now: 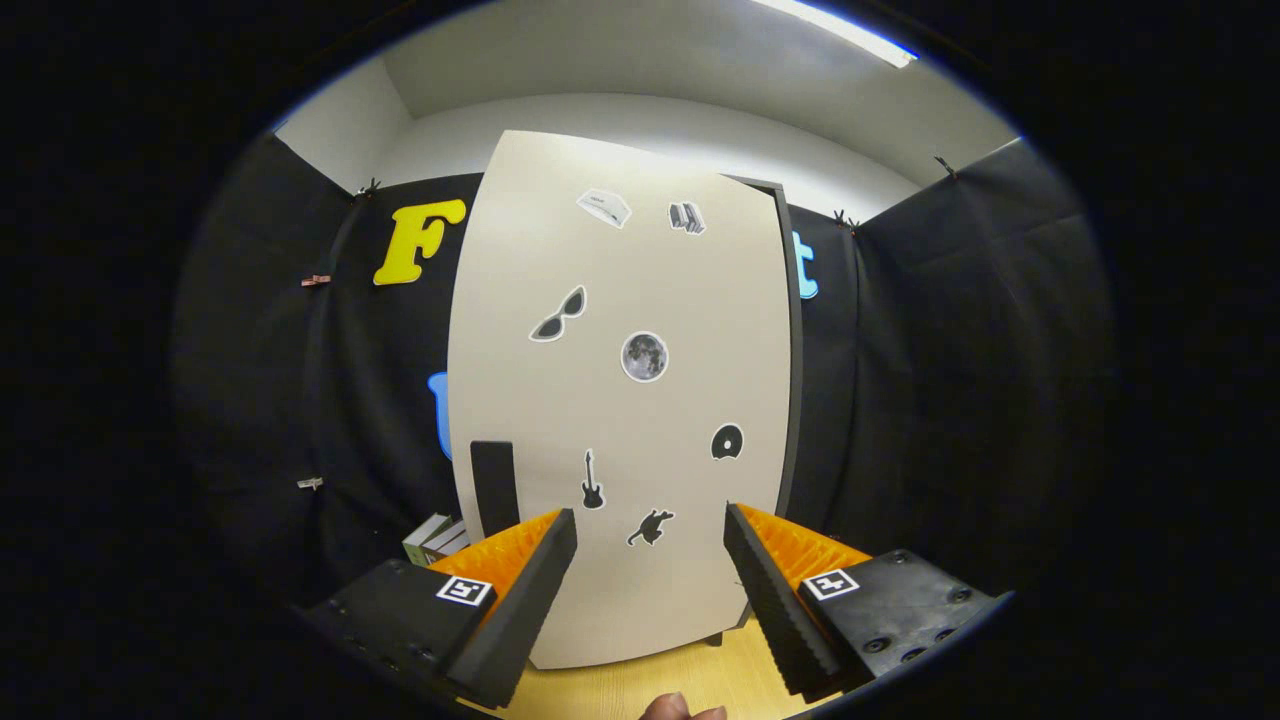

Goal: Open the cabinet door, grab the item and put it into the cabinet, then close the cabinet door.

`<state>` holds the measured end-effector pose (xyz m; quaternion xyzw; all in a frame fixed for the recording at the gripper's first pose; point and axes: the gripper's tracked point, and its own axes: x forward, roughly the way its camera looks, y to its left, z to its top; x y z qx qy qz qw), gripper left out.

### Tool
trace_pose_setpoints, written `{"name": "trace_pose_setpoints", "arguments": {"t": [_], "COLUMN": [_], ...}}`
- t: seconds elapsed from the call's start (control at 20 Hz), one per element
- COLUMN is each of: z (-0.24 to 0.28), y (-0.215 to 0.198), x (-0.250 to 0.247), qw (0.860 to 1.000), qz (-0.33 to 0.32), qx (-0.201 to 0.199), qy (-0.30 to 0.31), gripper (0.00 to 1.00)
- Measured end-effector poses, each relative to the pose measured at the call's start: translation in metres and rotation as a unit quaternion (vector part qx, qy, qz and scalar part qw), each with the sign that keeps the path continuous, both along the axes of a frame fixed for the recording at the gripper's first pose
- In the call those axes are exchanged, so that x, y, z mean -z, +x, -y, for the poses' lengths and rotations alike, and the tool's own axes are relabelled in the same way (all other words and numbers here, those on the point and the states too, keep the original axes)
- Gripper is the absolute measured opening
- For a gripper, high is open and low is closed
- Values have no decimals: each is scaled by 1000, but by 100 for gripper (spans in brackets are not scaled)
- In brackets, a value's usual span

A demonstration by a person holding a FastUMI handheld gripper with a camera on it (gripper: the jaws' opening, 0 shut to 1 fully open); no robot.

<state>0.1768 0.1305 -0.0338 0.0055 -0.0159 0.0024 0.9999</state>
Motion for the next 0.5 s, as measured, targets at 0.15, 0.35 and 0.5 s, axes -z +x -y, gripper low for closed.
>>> {"name": "trace_pose_setpoints", "arguments": {"t": [0.15, 0.35, 0.5], "z": [-4, -2, 2], "y": [3, 13, 18], "x": [3, 9, 18], "qw": [1000, 1000, 1000], "qz": [-3, -3, -8], "qx": [-7, 0, 12], "qy": [3, 6, -3], "gripper": [97, 96, 96]}}
